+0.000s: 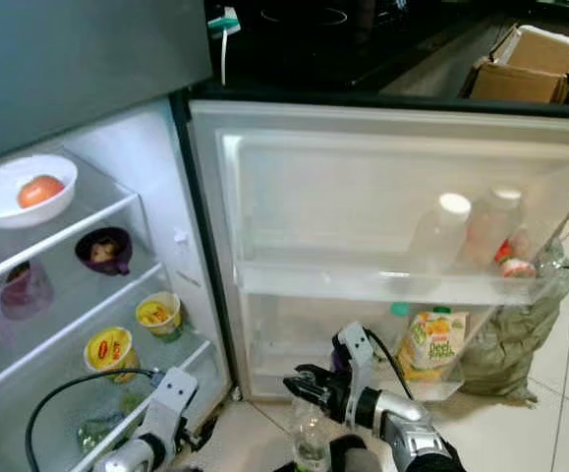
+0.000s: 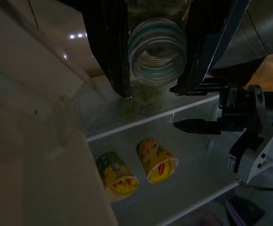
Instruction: Restocking fridge
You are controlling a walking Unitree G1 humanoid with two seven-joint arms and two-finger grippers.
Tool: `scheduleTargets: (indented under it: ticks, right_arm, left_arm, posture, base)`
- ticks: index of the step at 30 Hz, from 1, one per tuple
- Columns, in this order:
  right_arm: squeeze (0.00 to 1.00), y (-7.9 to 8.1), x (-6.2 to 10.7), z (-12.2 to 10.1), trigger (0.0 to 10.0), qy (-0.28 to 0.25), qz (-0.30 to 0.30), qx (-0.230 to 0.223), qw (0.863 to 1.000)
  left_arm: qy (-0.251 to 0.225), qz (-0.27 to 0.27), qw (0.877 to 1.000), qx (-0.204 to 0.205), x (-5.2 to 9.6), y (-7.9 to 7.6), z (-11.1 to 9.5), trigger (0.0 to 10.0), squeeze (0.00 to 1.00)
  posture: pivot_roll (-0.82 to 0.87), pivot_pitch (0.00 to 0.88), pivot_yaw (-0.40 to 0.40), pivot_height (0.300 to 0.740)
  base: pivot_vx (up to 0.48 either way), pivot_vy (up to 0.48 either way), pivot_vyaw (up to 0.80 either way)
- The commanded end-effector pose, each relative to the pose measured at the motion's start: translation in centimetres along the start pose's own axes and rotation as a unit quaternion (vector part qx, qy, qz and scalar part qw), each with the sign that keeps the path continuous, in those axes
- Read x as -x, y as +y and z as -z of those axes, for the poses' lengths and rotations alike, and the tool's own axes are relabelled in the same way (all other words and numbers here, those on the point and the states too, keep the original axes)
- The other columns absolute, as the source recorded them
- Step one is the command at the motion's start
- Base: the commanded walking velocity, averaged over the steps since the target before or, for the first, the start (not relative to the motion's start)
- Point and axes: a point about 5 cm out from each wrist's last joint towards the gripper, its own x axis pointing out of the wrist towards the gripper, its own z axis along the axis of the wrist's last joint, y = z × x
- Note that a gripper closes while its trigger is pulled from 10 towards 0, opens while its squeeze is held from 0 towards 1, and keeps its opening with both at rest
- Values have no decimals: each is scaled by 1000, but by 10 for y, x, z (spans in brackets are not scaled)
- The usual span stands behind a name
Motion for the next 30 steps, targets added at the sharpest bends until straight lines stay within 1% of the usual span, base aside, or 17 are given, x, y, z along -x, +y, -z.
scheduleTargets:
  ticks: [1, 3, 6, 9, 12, 17, 21, 26, 30]
  right_arm:
    - [0, -1, 1, 0, 10000, 3, -2, 4, 1000]
    - [0, -1, 1, 0, 10000, 2, -3, 4, 1000]
    - [0, -1, 1, -1, 10000, 0, -5, 5, 1000]
    - [0, -1, 1, -1, 10000, -1, -6, 5, 1000]
    - [0, -1, 1, -1, 10000, -3, -9, 5, 1000]
    - [0, 0, 0, -2, 10000, -3, -11, 5, 1000]
    - [0, -1, 0, -2, 10000, -4, -12, 5, 1000]
    - [0, -1, 0, -1, 10000, -2, -11, 5, 1000]
    - [0, 0, 1, 3, 10000, 13, -7, 5, 1000]
  left_arm:
    - [18, 6, 1000, 2, 0, -6, 6, 10000, 0]
    - [27, 6, 1000, 4, 0, -7, 8, 10000, 0]
    - [27, 7, 1000, 3, 0, -8, 8, 10000, 0]
    - [23, 4, 1000, 4, 0, -8, 8, 10000, 0]
    - [23, 5, 1000, 4, 0, -8, 8, 10000, 0]
    - [24, 7, 1000, 5, 0, -8, 8, 10000, 0]
    - [36, 9, 999, 0, 0, -9, 10, 10000, 0]
    - [32, 3, 999, 6, 0, -8, 10, 10000, 0]
    - [37, 4, 999, 3, 0, -9, 11, 10000, 0]
  posture:
    - [-14, 35, -57, 654]
    - [-14, 35, -57, 664]
    - [-14, 35, -57, 673]
    - [-14, 35, -57, 682]
    - [-16, 38, -57, 701]
    - [-18, 39, -56, 711]
    - [-18, 38, -56, 725]
    - [-18, 39, -56, 739]
    - [-19, 38, -57, 740]
  base:
    - [-251, 0, 0]
    - [-480, 0, 0]
    - [-480, 0, 0]
    - [0, 0, 0]
    - [0, 0, 0]
    - [0, 0, 0]
    - [-480, 0, 0]
    - [0, 0, 0]
    - [0, 0, 0]
